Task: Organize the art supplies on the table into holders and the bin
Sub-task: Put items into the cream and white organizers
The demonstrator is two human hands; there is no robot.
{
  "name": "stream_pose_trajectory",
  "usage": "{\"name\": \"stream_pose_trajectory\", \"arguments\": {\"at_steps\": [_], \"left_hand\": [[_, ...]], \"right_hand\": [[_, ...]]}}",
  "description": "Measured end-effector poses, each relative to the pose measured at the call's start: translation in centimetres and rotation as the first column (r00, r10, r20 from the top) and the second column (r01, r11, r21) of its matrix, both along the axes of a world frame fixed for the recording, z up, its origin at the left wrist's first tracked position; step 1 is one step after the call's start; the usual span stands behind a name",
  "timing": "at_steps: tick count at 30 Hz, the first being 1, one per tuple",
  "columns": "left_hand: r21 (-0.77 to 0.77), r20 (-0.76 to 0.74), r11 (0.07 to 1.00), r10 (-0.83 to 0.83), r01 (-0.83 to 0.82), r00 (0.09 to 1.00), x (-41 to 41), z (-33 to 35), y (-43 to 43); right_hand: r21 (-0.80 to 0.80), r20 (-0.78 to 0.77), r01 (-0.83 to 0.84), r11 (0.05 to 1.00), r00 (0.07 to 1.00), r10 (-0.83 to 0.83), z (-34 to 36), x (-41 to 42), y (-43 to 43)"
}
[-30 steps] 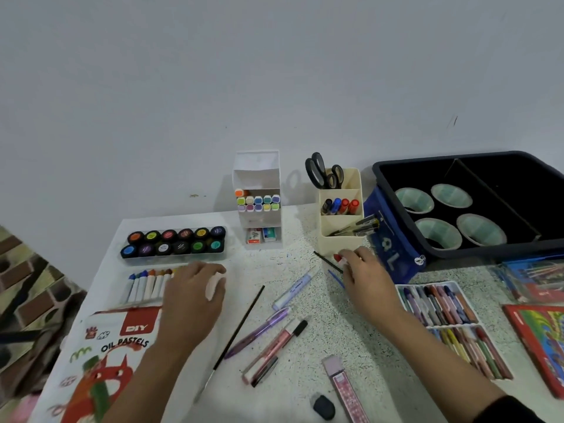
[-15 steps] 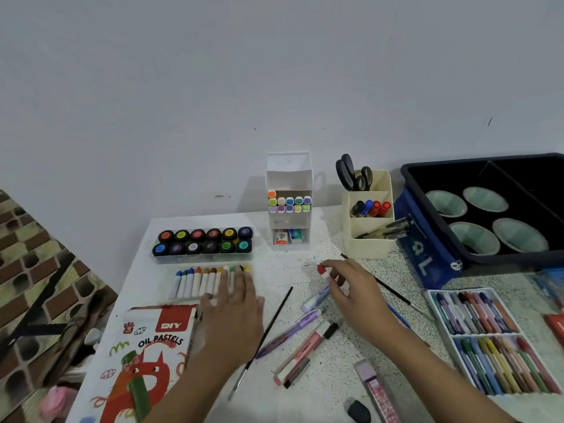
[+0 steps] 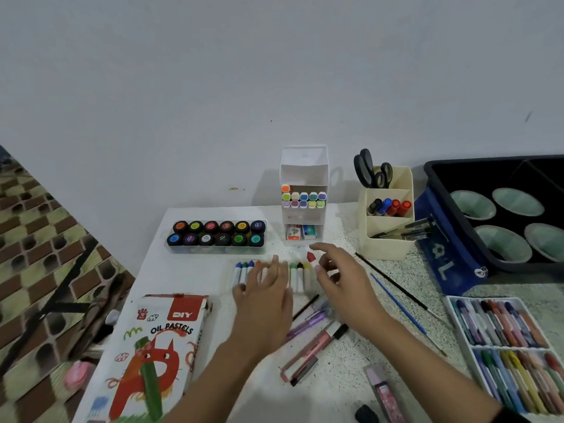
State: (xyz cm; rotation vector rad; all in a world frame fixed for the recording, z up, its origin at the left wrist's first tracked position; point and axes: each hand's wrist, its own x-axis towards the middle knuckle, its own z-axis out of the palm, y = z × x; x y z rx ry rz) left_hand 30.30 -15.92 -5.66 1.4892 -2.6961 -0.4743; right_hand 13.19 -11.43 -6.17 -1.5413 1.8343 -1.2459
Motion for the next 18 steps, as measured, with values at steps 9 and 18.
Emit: {"name": "stream_pose_trajectory", "arguments": {"at_steps": [9,18], "left_hand": [[-0.008,0.25,0.99,-0.134,0.141,0.959,4.6,-2.4,-2.1],[-0.022,0.158,0.993,-0.108,0.113,0.981,5.5,-2.4,-2.7]], "right_hand": [[0.026,-0.047,-0.053,0.998,0.997,0.054,-1.2,3.8,-2.3],[0.104,-0.11,-0.006,0.995,0.994,0.018,-1.2,5.2,-5.1]]}}
